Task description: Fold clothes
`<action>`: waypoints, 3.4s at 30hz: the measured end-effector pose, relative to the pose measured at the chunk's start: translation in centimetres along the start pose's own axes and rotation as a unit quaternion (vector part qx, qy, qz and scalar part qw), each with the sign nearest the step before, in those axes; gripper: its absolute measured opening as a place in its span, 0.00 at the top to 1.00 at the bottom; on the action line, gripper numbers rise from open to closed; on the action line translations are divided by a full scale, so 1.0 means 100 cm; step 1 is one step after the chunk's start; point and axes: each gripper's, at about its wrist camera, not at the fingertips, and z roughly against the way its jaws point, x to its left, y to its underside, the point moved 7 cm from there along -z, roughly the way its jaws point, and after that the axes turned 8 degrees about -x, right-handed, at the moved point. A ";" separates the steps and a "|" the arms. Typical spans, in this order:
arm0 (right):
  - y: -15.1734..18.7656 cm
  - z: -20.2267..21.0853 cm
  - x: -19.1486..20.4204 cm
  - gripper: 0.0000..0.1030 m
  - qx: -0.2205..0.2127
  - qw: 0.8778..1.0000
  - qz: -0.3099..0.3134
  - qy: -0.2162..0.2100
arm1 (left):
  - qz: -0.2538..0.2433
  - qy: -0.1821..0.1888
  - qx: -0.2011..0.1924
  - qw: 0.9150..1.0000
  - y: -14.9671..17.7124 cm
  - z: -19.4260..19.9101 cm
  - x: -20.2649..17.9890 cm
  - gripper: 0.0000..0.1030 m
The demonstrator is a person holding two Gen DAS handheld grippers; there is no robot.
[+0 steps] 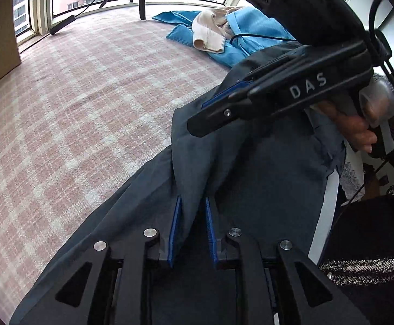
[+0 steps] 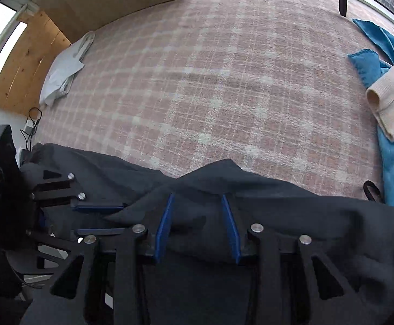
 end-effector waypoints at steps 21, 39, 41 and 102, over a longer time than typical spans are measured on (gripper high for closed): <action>0.028 0.062 -0.058 0.90 -0.050 0.999 -0.016 0.004 | -0.058 0.026 0.046 0.997 -0.063 -0.059 0.018 0.93; 0.016 0.085 -0.091 0.82 -0.083 0.995 -0.040 0.043 | 0.113 -0.234 -0.078 0.963 -0.010 0.126 0.133 0.83; 0.013 0.070 -0.053 0.80 -0.084 0.996 -0.011 -0.005 | 0.150 -0.273 -0.086 0.946 0.032 0.171 0.134 0.78; 0.006 -0.083 0.446 0.63 -0.055 0.965 0.233 -0.104 | 0.366 -0.271 -0.080 0.887 0.364 0.313 0.244 0.68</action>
